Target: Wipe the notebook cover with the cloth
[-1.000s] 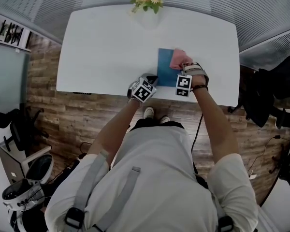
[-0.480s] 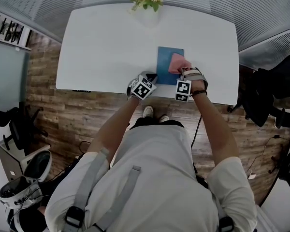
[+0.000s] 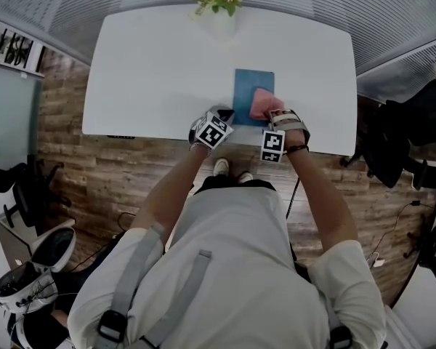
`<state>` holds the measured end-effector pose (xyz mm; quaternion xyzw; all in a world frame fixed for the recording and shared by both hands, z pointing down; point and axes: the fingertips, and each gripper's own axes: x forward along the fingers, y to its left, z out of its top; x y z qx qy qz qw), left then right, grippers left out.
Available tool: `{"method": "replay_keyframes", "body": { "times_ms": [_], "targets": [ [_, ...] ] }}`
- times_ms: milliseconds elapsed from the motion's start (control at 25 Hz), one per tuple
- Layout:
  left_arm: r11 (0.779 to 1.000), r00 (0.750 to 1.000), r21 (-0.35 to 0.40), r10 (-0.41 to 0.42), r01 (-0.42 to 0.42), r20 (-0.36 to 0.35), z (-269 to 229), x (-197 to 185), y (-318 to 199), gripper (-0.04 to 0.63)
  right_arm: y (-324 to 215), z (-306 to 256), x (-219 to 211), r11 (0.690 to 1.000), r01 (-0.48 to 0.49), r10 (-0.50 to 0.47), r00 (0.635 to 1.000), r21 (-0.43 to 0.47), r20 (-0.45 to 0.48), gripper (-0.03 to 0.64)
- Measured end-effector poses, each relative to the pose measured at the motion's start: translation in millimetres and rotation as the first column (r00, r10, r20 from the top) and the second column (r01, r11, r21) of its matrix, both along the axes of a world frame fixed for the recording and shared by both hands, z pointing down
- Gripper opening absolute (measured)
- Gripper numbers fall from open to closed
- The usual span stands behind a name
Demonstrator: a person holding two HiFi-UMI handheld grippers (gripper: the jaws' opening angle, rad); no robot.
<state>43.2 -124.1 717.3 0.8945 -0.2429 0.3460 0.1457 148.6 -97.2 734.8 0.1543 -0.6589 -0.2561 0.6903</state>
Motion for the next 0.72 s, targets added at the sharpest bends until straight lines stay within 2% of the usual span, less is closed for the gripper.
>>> {"method": "replay_keyframes", "body": {
  "times_ms": [520, 600, 720],
  "targets": [
    [1.000, 1.000, -0.008, 0.000, 0.000, -0.004, 1.6, -1.2, -1.8, 0.002, 25.9, 1.4, -6.0, 0.997, -0.071, 0.071, 0.995, -0.008, 0.069, 0.005],
    [1.000, 1.000, -0.009, 0.000, 0.000, -0.008, -4.0, -2.7, -1.4, 0.003, 28.6, -1.9, -8.1, 0.992, -0.123, 0.125, 0.983, -0.022, 0.134, 0.014],
    [1.000, 0.999, 0.007, -0.017, 0.018, -0.029, -14.9, -9.4, 0.5, 0.003, 29.7, -25.6, -13.4, 0.967, -0.249, 0.251, 0.921, -0.046, 0.297, 0.015]
  ]
}}
